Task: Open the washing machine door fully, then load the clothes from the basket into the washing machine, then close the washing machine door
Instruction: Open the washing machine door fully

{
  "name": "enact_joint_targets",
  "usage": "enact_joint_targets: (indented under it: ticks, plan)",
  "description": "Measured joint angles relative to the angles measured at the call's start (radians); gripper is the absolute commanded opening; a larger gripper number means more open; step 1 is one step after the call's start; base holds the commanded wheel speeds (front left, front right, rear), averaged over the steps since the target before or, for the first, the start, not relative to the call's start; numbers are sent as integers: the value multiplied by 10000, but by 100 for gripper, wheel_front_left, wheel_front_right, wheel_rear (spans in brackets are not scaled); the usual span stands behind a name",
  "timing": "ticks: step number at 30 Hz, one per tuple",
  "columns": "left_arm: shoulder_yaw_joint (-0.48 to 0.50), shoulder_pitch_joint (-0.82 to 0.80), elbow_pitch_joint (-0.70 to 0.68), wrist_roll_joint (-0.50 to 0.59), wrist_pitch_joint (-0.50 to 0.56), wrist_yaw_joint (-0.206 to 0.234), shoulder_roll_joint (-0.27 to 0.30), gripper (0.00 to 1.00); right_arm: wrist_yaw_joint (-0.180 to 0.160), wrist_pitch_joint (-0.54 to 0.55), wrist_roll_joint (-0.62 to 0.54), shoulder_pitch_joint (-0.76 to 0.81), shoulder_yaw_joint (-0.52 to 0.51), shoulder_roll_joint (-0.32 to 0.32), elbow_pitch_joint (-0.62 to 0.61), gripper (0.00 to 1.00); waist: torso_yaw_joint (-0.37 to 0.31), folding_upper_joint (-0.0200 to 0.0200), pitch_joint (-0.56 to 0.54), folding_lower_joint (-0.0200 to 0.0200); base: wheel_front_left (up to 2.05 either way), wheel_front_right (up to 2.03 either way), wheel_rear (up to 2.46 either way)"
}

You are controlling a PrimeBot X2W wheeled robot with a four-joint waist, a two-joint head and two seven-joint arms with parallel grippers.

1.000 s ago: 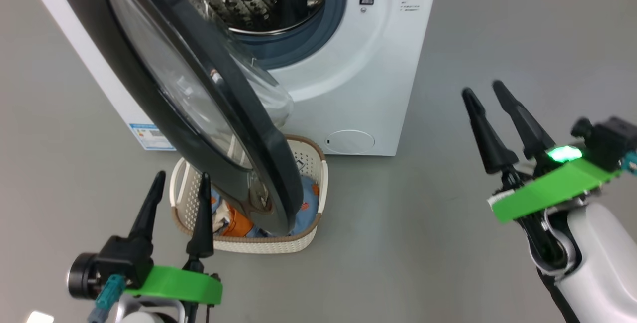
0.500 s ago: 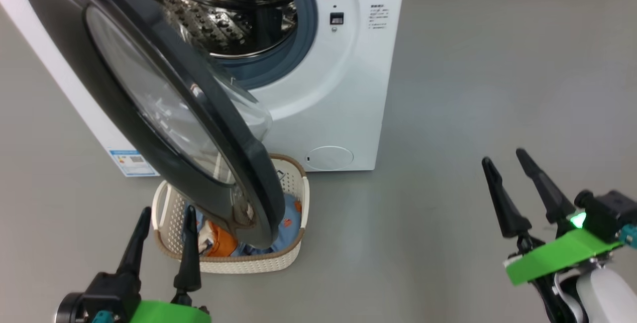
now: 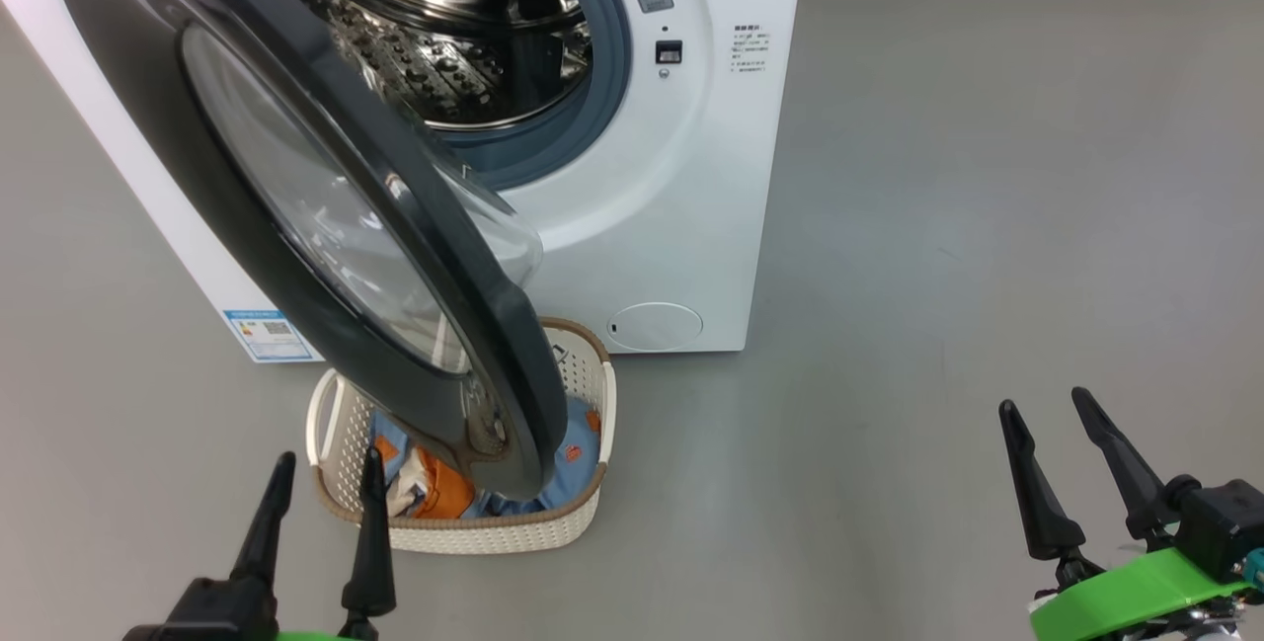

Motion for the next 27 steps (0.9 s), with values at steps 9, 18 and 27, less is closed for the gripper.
enact_joint_targets:
  ticks: [9,18,27]
  plan:
    - [44,385,-10,0,0,205,6,100,0,0,-665,315,-242,422,-173,100,48,0,-154,-1,0,0,0]
    - [15,453,-38,-2,0,305,8,100,0,0,-807,327,-334,591,-117,100,52,0,-214,0,0,0,0]
    - [6,579,-35,-2,0,305,12,100,0,0,-813,409,-451,683,23,100,61,0,-231,0,0,0,0]
